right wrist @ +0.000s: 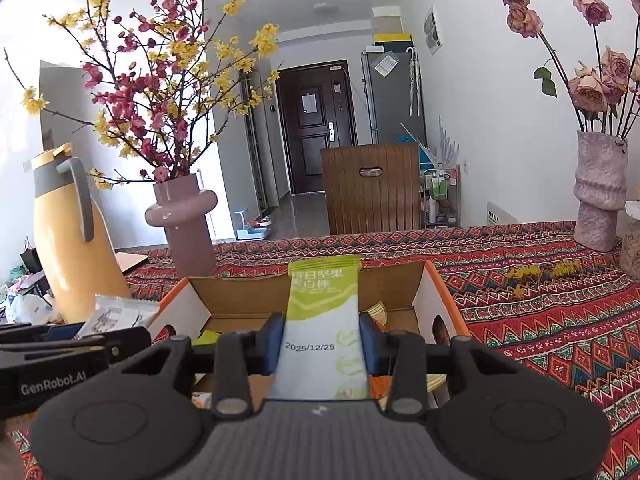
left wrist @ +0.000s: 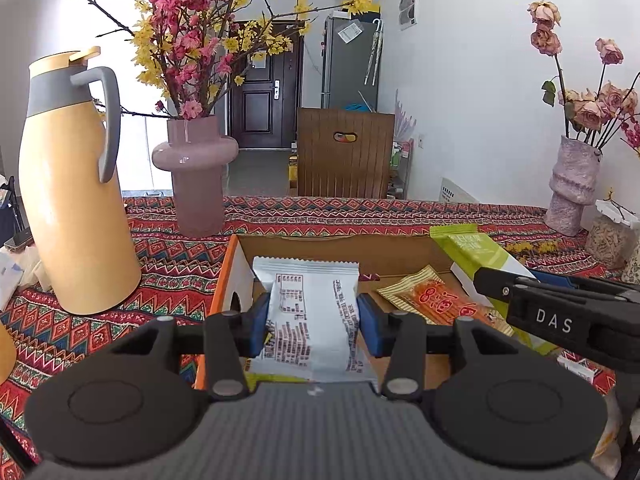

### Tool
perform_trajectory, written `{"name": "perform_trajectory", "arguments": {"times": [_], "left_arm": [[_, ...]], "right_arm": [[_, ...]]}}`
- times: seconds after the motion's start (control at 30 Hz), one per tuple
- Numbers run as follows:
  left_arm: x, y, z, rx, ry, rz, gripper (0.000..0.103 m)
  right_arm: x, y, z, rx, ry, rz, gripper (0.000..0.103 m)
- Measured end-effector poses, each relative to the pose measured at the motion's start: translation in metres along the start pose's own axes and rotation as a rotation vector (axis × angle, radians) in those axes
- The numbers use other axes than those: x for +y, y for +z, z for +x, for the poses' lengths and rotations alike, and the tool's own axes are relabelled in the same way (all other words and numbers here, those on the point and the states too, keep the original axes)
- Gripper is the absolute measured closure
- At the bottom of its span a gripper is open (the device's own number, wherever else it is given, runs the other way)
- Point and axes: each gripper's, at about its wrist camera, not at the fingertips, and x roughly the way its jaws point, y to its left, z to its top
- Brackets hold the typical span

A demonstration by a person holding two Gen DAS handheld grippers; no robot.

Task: Organize snacks
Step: 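Lower both snacks into the box and open both grippers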

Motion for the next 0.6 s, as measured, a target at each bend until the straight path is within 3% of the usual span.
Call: {"name": "perform_trajectory", "arguments": {"times": [0.23,0.6], "left_arm": [[0.005,0.006,0.040,0.028,0.029,-0.022,0.057],[0.010,-0.004,0.055,0.042,0.011,-0.029,0.054]], "right_arm": [[-0.006,0.002,0.042,0.051,-0.021,0.019,0.065],[-0.008,-0.011,0.054,0.055,-0.042,0.004,0.064]]}}
